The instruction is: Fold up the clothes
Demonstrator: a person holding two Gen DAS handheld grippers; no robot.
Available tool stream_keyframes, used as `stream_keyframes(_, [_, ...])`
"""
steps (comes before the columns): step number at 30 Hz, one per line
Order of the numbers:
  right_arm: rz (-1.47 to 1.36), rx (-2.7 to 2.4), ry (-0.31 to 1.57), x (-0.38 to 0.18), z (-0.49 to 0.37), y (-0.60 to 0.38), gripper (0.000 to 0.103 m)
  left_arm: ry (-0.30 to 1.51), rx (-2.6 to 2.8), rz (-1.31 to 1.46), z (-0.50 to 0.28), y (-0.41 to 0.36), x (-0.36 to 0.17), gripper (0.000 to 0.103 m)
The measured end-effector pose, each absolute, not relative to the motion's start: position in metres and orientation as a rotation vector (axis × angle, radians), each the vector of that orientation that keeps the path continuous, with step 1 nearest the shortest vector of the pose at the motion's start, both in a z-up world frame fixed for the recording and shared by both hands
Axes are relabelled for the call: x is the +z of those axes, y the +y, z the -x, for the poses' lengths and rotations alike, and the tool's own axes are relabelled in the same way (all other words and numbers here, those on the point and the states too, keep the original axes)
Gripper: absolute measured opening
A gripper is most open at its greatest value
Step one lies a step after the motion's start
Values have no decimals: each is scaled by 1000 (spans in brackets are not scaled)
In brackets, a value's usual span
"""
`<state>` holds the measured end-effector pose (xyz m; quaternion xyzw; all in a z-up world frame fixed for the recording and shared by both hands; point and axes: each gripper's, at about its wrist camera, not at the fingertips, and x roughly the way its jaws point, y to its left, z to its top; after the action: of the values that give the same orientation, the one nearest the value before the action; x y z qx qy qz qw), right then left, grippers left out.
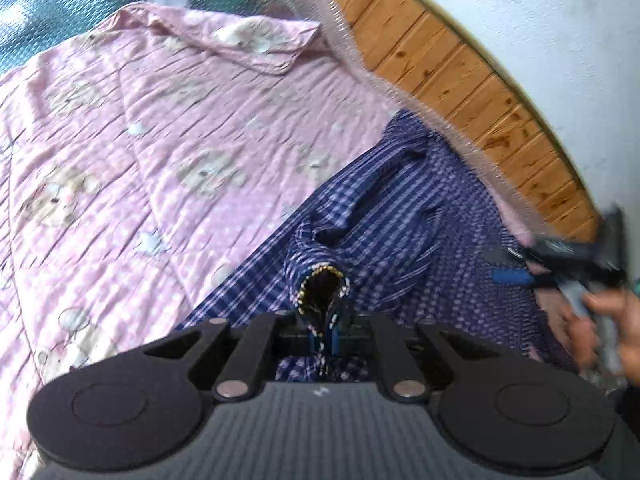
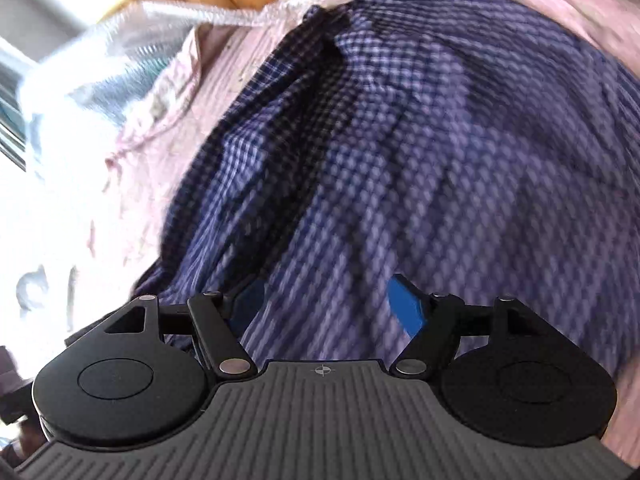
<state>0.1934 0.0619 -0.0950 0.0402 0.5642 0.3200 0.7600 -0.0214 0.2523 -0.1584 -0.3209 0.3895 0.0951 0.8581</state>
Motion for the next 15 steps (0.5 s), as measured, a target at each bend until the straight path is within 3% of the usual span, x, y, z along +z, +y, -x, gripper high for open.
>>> stream_keyframes(5, [28, 731, 1115, -84, -250, 128, 67, 874, 247, 736, 26, 270, -174, 8])
stream_keyframes(13, [421, 787, 1041, -129, -321, 250, 39, 971, 226, 773, 22, 283, -198, 16])
stream_keyframes(14, [439, 767, 1022, -136, -327, 250, 42, 968, 223, 792, 25, 286, -200, 17])
stream_keyframes(15, [456, 747, 1004, -143, -332, 250, 52, 969, 221, 804, 28, 286, -200, 18])
